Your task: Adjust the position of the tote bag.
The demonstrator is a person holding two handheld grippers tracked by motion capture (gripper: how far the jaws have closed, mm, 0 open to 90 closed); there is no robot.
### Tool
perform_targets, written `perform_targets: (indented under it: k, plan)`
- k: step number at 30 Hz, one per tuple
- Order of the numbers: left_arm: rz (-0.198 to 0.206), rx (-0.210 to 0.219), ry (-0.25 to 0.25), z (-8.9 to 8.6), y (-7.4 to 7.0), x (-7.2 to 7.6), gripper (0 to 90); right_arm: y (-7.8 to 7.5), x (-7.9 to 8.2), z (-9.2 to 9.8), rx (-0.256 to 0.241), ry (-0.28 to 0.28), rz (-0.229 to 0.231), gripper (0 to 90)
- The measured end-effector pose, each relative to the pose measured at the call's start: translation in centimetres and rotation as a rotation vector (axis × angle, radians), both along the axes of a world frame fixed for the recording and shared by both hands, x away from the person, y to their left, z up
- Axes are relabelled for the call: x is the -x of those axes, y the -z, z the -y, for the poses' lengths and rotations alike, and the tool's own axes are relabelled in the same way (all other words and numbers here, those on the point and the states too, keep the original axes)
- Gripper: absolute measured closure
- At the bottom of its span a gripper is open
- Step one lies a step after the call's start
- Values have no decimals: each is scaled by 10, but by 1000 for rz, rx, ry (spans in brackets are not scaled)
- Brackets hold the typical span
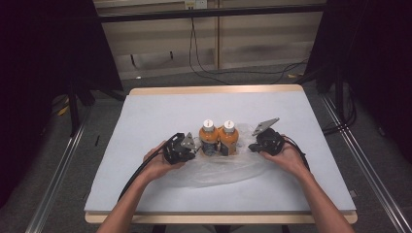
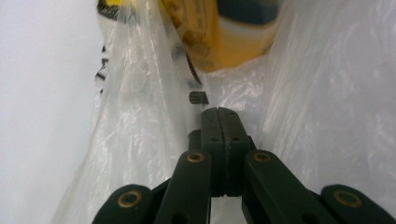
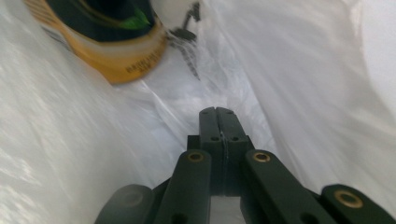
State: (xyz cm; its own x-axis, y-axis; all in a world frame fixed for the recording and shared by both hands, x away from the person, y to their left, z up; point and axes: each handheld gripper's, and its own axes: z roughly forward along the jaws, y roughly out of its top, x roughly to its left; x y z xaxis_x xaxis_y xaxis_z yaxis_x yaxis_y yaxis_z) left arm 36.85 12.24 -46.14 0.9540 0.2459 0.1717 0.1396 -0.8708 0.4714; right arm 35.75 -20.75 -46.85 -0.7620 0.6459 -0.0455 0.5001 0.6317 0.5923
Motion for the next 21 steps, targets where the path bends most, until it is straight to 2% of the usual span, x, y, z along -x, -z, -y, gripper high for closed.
perform_targets:
  k: [3,5,7,10,13,17,20,21]
  plan:
    - [-12,10,-7,-8,0,-2,900,0,-1,5,35,23,7,900]
    - [-18,22,-14,-14,0,-4,900,1,-1,10,37,36,1,900]
    - [-23,23,-13,-18,0,-5,900,0,-2,14,53,34,14,900]
    - [-29,29,-13,-23,0,-6,900,0,-2,18,64,35,10,900]
    - [-14,10,-12,-26,0,-6,900,-1,-2,20,75,36,6,900]
    - [-7,-4,-10,-32,-1,-7,900,-2,-2,22,118,40,14,900]
    - [2,1,-19,-36,0,-9,900,-3,-4,25,127,39,14,900]
    - [18,-13,-21,-35,0,-9,900,-2,-5,26,120,41,11,900]
